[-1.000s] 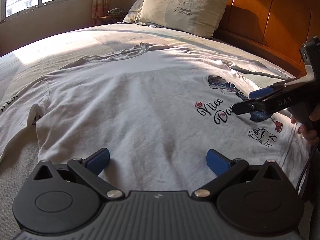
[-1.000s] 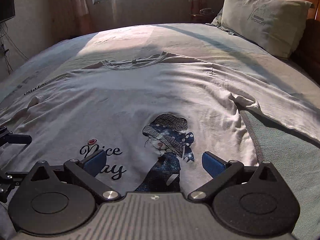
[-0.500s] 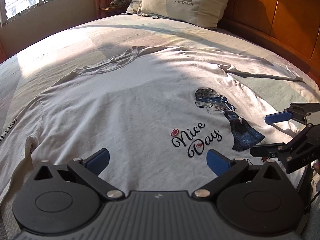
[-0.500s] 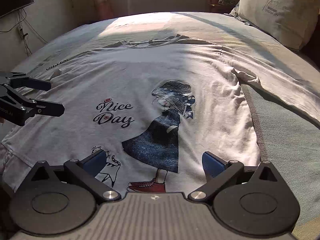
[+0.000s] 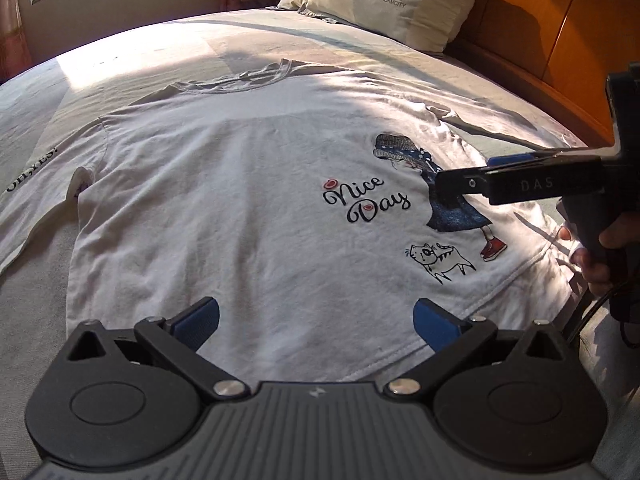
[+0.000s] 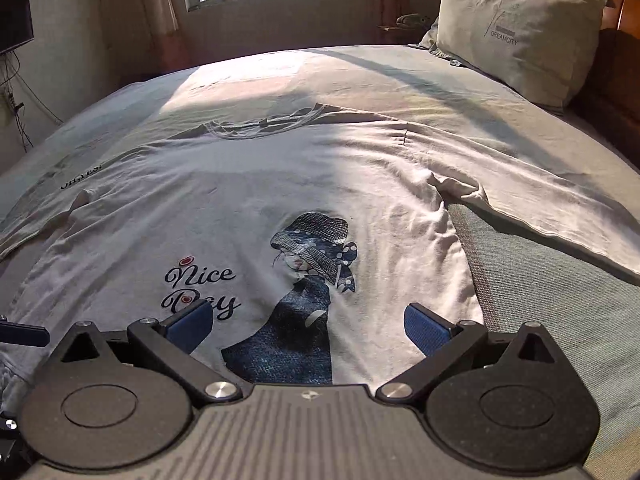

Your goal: Fold clothes

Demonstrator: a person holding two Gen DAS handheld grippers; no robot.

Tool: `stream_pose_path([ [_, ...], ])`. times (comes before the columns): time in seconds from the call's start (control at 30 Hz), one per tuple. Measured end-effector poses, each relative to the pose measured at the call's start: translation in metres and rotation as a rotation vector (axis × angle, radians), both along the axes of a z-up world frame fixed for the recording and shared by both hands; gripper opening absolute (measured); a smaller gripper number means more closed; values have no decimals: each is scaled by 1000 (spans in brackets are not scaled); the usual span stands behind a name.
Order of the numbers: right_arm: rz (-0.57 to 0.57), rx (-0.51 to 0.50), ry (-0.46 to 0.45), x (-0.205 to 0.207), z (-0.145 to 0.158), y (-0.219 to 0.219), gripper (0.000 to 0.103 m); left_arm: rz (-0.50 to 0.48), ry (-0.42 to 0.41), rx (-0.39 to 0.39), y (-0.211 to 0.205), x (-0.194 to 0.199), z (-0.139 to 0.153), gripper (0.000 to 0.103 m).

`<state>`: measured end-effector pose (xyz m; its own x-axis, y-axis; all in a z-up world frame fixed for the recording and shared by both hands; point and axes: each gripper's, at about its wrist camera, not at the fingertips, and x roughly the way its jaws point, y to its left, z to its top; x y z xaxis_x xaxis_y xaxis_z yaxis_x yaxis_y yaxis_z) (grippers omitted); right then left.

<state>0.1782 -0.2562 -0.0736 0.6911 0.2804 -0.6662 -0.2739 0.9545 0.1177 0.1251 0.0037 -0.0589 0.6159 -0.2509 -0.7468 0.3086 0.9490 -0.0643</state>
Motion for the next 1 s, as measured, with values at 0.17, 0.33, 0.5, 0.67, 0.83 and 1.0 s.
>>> stream_pose_path([
  [0.17,54,21,-13,1,9,25,103,95,-42,-82,50,69,20,102],
  [0.33,127,-12,-15,0,10,50,103,204,5,-272,96,140,8,102],
  [0.5,166,-45,-15,-4,8,60,103,280,97,-338,120,184,-25,102],
  [0.67,155,-30,-17,-4,10,56,103,343,84,-285,136,200,-35,102],
  [0.83,148,-15,-11,-3,10,52,103,329,54,-157,118,197,-18,102],
  [1.0,132,-7,-9,0,10,48,103,166,115,-178,89,149,-18,102],
])
